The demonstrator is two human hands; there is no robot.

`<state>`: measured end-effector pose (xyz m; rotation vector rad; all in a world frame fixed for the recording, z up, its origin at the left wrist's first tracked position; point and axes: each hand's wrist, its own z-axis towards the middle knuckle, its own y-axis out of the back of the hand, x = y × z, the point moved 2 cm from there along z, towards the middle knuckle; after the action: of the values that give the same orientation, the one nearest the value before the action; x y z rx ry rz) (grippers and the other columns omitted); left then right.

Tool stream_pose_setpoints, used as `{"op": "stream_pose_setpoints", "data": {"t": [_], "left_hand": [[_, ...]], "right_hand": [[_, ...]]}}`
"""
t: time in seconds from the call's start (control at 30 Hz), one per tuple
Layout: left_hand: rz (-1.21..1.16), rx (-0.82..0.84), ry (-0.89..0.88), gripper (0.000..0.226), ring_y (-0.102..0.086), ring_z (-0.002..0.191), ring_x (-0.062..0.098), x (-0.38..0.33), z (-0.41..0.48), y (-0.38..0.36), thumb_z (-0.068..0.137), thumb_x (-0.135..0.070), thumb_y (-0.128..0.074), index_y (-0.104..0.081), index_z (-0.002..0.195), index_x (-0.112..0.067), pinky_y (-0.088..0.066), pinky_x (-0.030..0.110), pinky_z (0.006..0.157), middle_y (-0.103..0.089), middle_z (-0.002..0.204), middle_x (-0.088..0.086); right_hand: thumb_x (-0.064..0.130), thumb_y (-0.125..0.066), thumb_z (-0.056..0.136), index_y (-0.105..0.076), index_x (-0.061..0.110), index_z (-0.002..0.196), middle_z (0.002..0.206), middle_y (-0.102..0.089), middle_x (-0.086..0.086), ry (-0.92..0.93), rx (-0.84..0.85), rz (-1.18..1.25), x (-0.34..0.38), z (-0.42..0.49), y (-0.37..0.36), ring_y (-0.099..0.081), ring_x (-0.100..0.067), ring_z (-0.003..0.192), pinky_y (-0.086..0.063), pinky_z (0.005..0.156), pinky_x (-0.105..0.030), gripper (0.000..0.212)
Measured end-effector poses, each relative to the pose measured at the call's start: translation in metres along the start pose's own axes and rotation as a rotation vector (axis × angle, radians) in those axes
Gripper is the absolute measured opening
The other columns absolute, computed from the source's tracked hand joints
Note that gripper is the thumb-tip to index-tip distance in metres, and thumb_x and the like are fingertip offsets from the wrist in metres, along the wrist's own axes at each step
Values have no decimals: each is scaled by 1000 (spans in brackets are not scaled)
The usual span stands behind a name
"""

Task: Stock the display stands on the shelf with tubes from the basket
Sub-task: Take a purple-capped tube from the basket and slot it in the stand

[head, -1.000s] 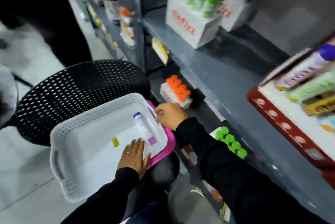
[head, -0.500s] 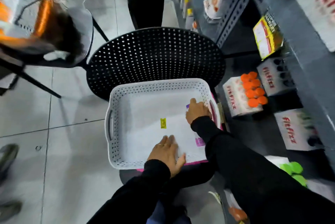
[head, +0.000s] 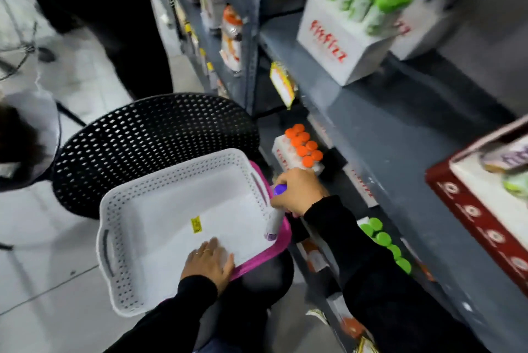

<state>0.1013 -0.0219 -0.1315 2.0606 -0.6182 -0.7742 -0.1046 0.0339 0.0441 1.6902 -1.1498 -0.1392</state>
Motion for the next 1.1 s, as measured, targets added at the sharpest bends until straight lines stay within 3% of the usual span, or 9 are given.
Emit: {"op": "stream_pose_setpoints", "data": {"t": [0.1, 0.23, 0.4, 0.53, 0.67, 0.8, 0.87, 1.0, 1.1], "left_hand": [[-3, -64, -45, 80, -49, 119, 31, -19, 4, 10, 74, -52, -5, -56, 117, -8, -38, 42, 101, -55, 129, 16], [-5, -226, -256, 57, -60, 104, 40, -86, 18, 42, 80, -33, -30, -62, 107, 5, -47, 44, 90, -61, 118, 24], [-89, -490, -692, 51, -40, 123, 34, -208, 17, 94, 83, -27, -35, -53, 119, 4, -28, 45, 100, -51, 130, 25], [-45, -509, -850, 48, -48, 120, 35, -282, 2, 108, 83, -29, -34, -58, 114, 0, -23, 42, 101, -58, 125, 19], [128, -459, -911, 51, -60, 106, 35, -309, -4, 97, 84, -33, -32, -66, 101, 1, -24, 40, 96, -69, 108, 18], [153, -455, -862, 59, -57, 111, 36, -315, -8, 88, 83, -36, -28, -63, 107, 6, -29, 43, 102, -63, 116, 22], [159, -432, -856, 69, -47, 123, 34, -320, -16, 88, 83, -41, -17, -55, 119, 5, -30, 45, 108, -54, 129, 21], [289, -407, -837, 82, -11, 141, 21, -327, -23, 81, 78, -47, 11, -22, 142, -6, -1, 35, 115, -20, 153, 8], [312, -418, -815, 63, -7, 142, 20, -330, -25, 76, 92, -42, -3, -17, 143, -7, 0, 35, 116, -14, 154, 7]], "right_hand": [[13, -72, 71, -53, 14, 52, 51, -52, -8, -33, -124, 37, -13, -39, 40, -52, -31, 54, -60, 69, -36, 27], [18, -70, 72, -71, 1, 84, 77, -74, -20, -46, -253, -16, -28, -96, 89, -66, -34, 62, -58, 68, -32, 21], [25, -71, 76, -60, 21, 71, 54, -52, -2, -135, -436, -21, -53, -169, 139, -52, -22, 63, -44, 62, -28, 13], [33, -64, 84, -59, 16, 63, 64, -54, -6, -178, -594, 8, -69, -223, 163, -49, -21, 68, -34, 53, -26, 28], [30, -62, 84, -63, 4, 70, 73, -62, -13, -266, -669, -35, -84, -270, 174, -54, -25, 73, -35, 59, -28, 30], [37, -68, 80, -71, 0, 81, 62, -50, 8, -349, -732, -24, -97, -306, 179, -54, -21, 73, -39, 61, -28, 38], [35, -69, 79, -73, 6, 85, 71, -59, 1, -348, -714, -14, -101, -319, 179, -53, -17, 71, -40, 56, -27, 30], [25, -69, 81, -75, 15, 96, 69, -54, 12, -351, -640, -13, -108, -337, 179, -50, -9, 68, -39, 55, -21, 19], [14, -69, 81, -75, 17, 97, 65, -50, 18, -368, -646, -15, -116, -350, 180, -43, 1, 58, -31, 51, -13, 17]]}}
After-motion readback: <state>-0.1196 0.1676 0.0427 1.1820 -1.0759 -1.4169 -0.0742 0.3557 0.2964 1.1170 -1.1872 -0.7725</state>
